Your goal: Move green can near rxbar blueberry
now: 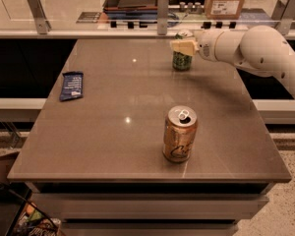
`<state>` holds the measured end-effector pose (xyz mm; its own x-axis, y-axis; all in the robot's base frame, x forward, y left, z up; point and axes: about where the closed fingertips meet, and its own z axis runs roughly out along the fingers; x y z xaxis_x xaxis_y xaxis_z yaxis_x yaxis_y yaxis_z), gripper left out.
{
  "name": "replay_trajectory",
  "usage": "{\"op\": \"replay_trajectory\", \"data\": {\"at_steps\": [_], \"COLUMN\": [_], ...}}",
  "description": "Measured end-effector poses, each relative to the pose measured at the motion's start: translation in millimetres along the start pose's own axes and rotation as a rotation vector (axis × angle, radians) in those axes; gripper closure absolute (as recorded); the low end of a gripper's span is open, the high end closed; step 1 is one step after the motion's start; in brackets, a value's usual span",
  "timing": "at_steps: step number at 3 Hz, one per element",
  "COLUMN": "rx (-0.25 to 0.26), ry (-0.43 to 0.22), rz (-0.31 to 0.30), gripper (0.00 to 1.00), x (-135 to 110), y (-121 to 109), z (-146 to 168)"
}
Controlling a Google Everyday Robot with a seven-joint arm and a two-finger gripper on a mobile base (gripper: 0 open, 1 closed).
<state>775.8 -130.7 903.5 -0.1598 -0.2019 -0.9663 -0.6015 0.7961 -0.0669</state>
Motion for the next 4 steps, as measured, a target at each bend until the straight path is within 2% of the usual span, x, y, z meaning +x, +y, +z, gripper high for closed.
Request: {"op": "replay_trajectory", "data": {"at_steps": [2, 3, 4], "rx": [-0.008, -0.011, -0.012], "ry": [0.001, 0.001, 0.001], "rz": [0.000, 0.001, 0.001], "gripper": [0.88, 1.00, 1.00], "x": [0.4, 0.6, 0.7], "y": [4.1, 5.9, 6.0], "z": [4.0, 5.7, 5.8]}}
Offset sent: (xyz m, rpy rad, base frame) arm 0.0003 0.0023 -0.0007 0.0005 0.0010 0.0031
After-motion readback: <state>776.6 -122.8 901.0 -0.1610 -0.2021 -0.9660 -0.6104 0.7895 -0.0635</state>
